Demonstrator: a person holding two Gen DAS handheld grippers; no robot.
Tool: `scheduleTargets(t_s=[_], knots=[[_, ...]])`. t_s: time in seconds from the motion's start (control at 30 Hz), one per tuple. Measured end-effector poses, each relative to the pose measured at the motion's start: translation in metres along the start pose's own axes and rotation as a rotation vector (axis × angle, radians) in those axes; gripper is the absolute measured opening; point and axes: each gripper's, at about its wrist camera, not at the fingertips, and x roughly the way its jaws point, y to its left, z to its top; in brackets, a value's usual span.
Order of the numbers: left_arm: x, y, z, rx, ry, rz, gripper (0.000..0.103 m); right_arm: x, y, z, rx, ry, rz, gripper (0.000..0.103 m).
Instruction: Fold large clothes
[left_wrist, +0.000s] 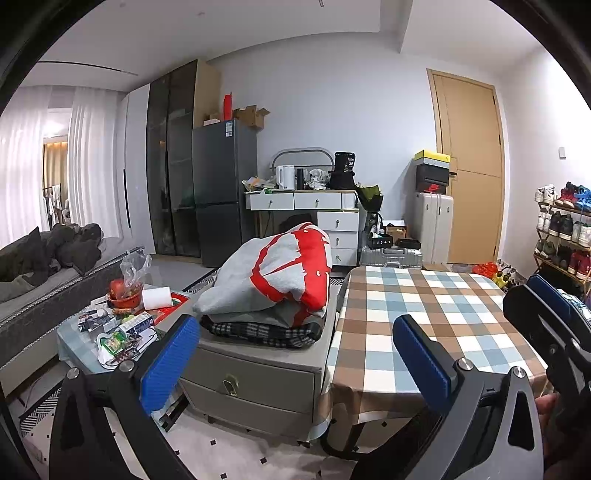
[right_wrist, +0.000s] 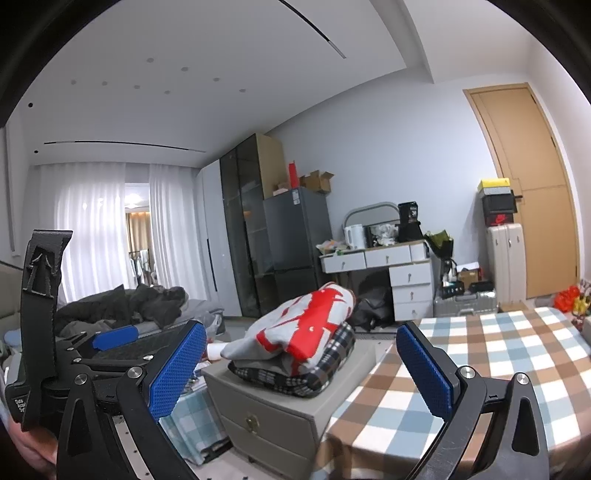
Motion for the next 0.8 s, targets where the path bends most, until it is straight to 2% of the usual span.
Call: scheduleTargets(t_s=[0.8], knots=[[0.0066,-0.0063,-0.005,0.021,0.037,0.003,0.102,0.0039,0.0,-0.0036,0.014,0.023,-0.014,0.103]])
